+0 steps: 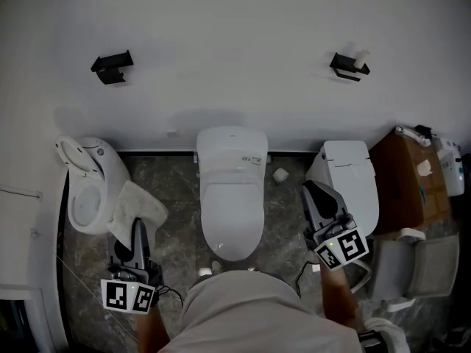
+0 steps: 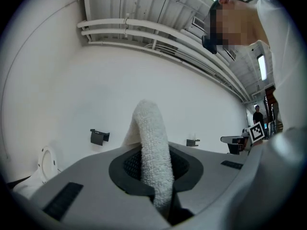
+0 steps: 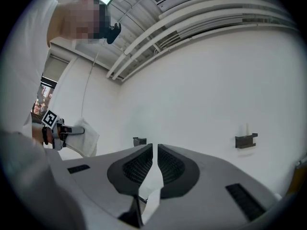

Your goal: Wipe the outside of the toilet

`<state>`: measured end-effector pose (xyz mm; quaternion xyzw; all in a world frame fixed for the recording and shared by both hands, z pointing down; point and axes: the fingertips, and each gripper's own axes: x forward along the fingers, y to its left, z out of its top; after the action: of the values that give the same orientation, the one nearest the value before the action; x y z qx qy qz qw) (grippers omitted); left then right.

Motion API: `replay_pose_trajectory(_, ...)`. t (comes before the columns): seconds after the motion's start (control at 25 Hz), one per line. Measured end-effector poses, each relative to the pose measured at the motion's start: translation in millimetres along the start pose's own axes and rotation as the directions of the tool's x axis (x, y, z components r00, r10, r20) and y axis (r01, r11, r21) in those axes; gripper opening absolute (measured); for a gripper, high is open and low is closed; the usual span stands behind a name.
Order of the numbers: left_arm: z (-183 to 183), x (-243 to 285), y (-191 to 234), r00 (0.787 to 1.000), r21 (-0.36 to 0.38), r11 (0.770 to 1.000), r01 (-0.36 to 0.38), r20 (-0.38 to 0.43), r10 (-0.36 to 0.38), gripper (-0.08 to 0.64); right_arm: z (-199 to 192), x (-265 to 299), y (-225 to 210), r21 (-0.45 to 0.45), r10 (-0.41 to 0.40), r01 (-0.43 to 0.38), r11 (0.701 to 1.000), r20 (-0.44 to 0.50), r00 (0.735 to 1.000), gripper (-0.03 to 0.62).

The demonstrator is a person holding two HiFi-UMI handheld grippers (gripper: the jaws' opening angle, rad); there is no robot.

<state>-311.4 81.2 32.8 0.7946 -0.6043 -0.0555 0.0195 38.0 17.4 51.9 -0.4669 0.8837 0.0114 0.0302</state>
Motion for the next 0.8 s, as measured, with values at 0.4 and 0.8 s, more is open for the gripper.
replay_pose_trajectory(0.4, -5, 33, -7, 0.998, -0.012, 0.999, 0.052, 0.023, -0.052, 0.058, 10, 17, 12, -0.066, 0.004, -0.002, 0.998, 0.03, 1.0, 0.054)
replay_pose_trajectory(0.8, -4, 37, -15, 0.995, 0.001, 0.996, 0.091, 0.028, -0.091, 0.058, 11, 7, 18, -0.017, -0.017, 0.018, 1.0, 0.033, 0.999, 0.054)
